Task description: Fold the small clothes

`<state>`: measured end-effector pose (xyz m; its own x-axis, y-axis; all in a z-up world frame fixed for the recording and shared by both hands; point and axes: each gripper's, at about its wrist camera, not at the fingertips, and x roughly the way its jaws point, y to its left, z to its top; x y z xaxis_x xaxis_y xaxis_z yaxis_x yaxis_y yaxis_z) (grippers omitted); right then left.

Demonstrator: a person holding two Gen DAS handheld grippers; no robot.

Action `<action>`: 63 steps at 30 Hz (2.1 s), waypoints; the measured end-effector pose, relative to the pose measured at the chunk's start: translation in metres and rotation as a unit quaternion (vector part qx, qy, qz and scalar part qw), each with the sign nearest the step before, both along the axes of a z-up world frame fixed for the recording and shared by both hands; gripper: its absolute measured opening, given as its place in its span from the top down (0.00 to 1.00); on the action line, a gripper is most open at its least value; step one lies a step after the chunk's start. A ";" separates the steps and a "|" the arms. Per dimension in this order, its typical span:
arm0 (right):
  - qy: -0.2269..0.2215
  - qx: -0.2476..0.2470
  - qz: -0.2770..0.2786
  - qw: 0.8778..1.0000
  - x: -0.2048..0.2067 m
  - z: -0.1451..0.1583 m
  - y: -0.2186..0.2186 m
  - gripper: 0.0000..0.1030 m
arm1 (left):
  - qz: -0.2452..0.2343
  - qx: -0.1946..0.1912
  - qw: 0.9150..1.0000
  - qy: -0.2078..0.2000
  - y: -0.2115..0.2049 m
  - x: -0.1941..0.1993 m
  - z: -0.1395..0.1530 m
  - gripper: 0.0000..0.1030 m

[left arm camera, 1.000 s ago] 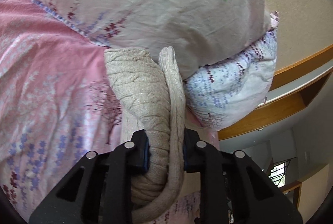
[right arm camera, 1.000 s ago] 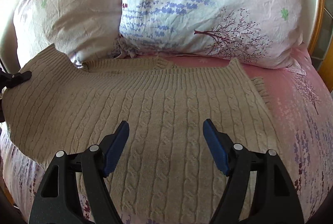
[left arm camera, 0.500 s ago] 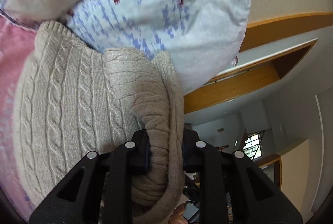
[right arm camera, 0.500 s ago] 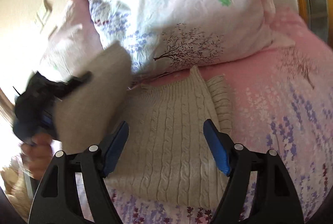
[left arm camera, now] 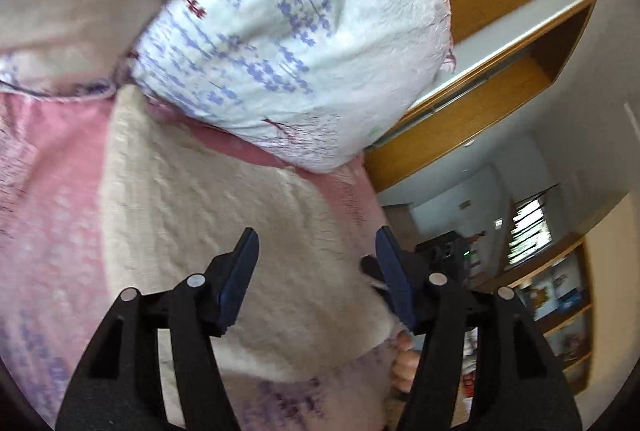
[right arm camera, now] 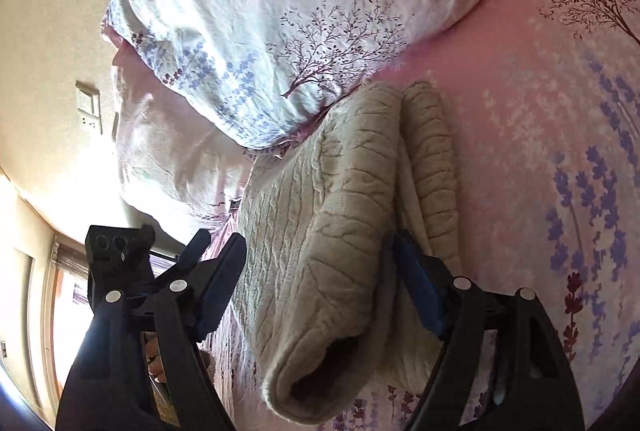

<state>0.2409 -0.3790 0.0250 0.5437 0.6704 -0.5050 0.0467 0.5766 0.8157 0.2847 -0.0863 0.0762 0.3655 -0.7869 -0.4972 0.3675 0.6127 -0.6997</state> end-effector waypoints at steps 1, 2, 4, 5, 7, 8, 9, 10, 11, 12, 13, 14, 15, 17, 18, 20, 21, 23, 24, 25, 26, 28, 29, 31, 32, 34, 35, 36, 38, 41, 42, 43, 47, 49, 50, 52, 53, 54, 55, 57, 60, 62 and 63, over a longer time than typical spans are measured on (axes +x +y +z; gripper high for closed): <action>0.001 -0.002 -0.001 1.000 0.002 -0.001 0.000 0.27 | 0.007 0.033 0.999 -0.011 0.006 -0.005 -0.001 0.41; 0.002 -0.010 -0.003 1.000 0.004 -0.001 0.001 0.30 | 0.012 0.062 0.998 -0.019 0.011 -0.009 -0.003 0.41; 0.006 -0.025 -0.010 1.000 0.008 -0.002 0.001 0.37 | 0.014 0.104 0.994 -0.024 0.022 -0.011 -0.012 0.40; 0.010 -0.029 -0.013 0.999 0.012 -0.004 0.002 0.41 | 0.017 0.119 0.993 -0.022 0.026 -0.011 -0.019 0.40; 0.017 -0.039 -0.018 0.999 0.017 -0.007 0.006 0.49 | 0.022 0.134 0.991 -0.011 0.034 -0.012 -0.029 0.40; 0.017 -0.049 -0.019 0.998 0.018 -0.009 0.008 0.60 | 0.023 0.136 0.990 -0.006 0.037 -0.012 -0.034 0.40; 0.016 -0.060 -0.020 0.998 0.018 -0.010 0.008 0.77 | 0.025 0.139 0.990 -0.001 0.041 -0.012 -0.038 0.40; 0.012 -0.075 -0.020 0.997 0.019 -0.008 0.012 0.80 | 0.026 0.143 0.989 0.002 0.041 -0.011 -0.041 0.40; 0.001 -0.095 -0.023 0.995 0.016 -0.004 0.014 0.82 | 0.024 0.145 0.989 0.005 0.041 -0.010 -0.043 0.40; -0.014 -0.118 -0.027 0.992 0.014 0.004 0.017 0.84 | 0.023 0.147 0.989 0.005 0.039 -0.009 -0.044 0.40; -0.036 -0.142 -0.032 0.989 0.011 0.015 0.020 0.84 | 0.022 0.150 0.988 0.004 0.037 -0.009 -0.044 0.40; -0.056 -0.157 -0.037 0.985 0.007 0.026 0.022 0.85 | 0.020 0.151 0.988 0.002 0.036 -0.009 -0.043 0.39; -0.073 -0.166 -0.043 0.982 0.004 0.036 0.022 0.86 | 0.019 0.152 0.988 -0.001 0.034 -0.009 -0.042 0.38; -0.102 -0.183 -0.058 0.976 -0.002 0.053 0.020 0.86 | 0.016 0.151 0.988 -0.005 0.029 -0.010 -0.041 0.36; -0.110 -0.194 -0.067 0.973 -0.004 0.057 0.018 0.86 | 0.011 0.148 0.989 -0.005 0.028 -0.011 -0.041 0.36; -0.094 -0.218 -0.080 0.968 -0.004 0.051 0.010 0.86 | 0.004 0.148 0.989 -0.003 0.025 -0.014 -0.042 0.36; -0.074 -0.230 -0.089 0.966 -0.002 0.041 0.005 0.87 | 0.001 0.149 0.989 -0.003 0.024 -0.016 -0.044 0.36; -0.028 -0.237 -0.098 0.966 0.002 0.016 -0.005 0.90 | -0.005 0.152 0.988 0.001 0.023 -0.019 -0.047 0.36; -0.014 -0.223 -0.096 0.970 0.002 0.005 -0.011 0.90 | -0.008 0.152 0.988 0.005 0.022 -0.020 -0.049 0.36; -0.008 -0.205 -0.094 0.974 0.002 -0.002 -0.014 0.89 | -0.010 0.152 0.988 0.009 0.021 -0.021 -0.051 0.36; -0.007 -0.195 -0.097 0.976 0.001 -0.002 -0.017 0.89 | -0.011 0.151 0.988 0.013 0.020 -0.022 -0.053 0.36; -0.002 -0.179 -0.101 0.979 -0.002 0.002 -0.023 0.79 | -0.012 0.145 0.989 0.022 0.021 -0.023 -0.056 0.36; -0.002 -0.174 -0.106 0.979 -0.007 0.006 -0.027 0.69 | -0.012 0.142 0.990 0.025 0.022 -0.024 -0.057 0.36; -0.010 -0.162 -0.110 0.980 -0.020 0.014 -0.032 0.53 | -0.014 0.134 0.990 0.030 0.024 -0.028 -0.059 0.36; -0.013 -0.155 -0.107 0.982 -0.028 0.016 -0.032 0.50 | -0.014 0.131 0.991 0.031 0.025 -0.030 -0.059 0.36; -0.020 -0.136 -0.096 0.986 -0.046 0.019 -0.034 0.50 | -0.017 0.127 0.991 0.034 0.026 -0.033 -0.060 0.36; -0.022 -0.132 -0.091 0.987 -0.052 0.021 -0.030 0.50 | -0.017 0.125 0.991 0.035 0.027 -0.034 -0.061 0.37; -0.023 -0.131 -0.086 0.987 -0.060 0.022 -0.028 0.50 | -0.017 0.122 0.992 0.037 0.026 -0.035 -0.061 0.38; -0.029 -0.132 -0.081 0.988 -0.072 0.023 -0.024 0.50 | -0.017 0.119 0.992 0.038 0.025 -0.037 -0.063 0.40; -0.034 -0.143 -0.074 0.986 -0.082 0.022 -0.016 0.51 | -0.021 0.112 0.993 0.039 0.024 -0.043 -0.065 0.48; -0.033 -0.155 -0.070 0.985 -0.083 0.020 -0.013 0.62 | -0.023 0.108 0.993 0.042 0.022 -0.043 -0.066 0.55; -0.028 -0.168 -0.062 0.983 -0.085 0.017 -0.012 0.73 | -0.023 0.106 0.993 0.044 0.021 -0.044 -0.067 0.58; -0.071 -0.195 -0.077 0.975 -0.090 0.034 -0.002 0.91 | -0.022 0.098 0.994 0.037 0.026 -0.048 -0.066 0.81; -0.094 -0.200 -0.092 0.971 -0.098 0.049 -0.006 0.91 | -0.023 0.086 0.995 0.033 0.032 -0.052 -0.063 0.82; -0.096 -0.206 -0.095 0.969 -0.100 0.051 -0.008 0.92 | -0.026 0.085 0.996 0.030 0.035 -0.055 -0.063 0.83; -0.075 -0.225 -0.092 0.967 -0.100 0.042 -0.009 0.92 | -0.029 0.089 0.995 0.027 0.037 -0.058 -0.064 0.84; -0.052 -0.236 -0.090 0.966 -0.099 0.031 -0.010 0.92 | -0.031 0.094 0.995 0.026 0.037 -0.060 -0.066 0.84; -0.032 -0.241 -0.090 0.966 -0.099 0.019 -0.011 0.92 | -0.031 0.099 0.994 0.026 0.037 -0.061 -0.068 0.84; -0.013 -0.239 -0.091 0.967 -0.098 0.007 -0.013 0.92 | -0.030 0.102 0.994 0.028 0.038 -0.061 -0.071 0.84; -0.005 -0.229 -0.098 0.968 -0.099 -0.003 -0.014 0.92 | -0.026 0.110 0.993 0.025 0.036 -0.062 -0.074 0.81; -0.004 -0.226 -0.088 0.970 -0.096 0.003 -0.014 0.91 | -0.022 0.147 0.989 -0.001 0.030 -0.069 -0.068 0.70; -0.002 -0.220 -0.083 0.972 -0.094 0.009 -0.015 0.87 | -0.014 0.177 0.984 -0.017 0.026 -0.072 -0.063 0.62; -0.002 -0.214 -0.085 0.973 -0.094 0.012 -0.017 0.75 | -0.012 0.190 0.982 -0.023 0.025 -0.071 -0.061 0.57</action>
<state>0.1466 -0.3962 0.0371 0.6316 0.2987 -0.7154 0.1681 0.8481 0.5024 0.2136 -0.0618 0.0151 0.3788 -0.5569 -0.7392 0.4106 0.8169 -0.4051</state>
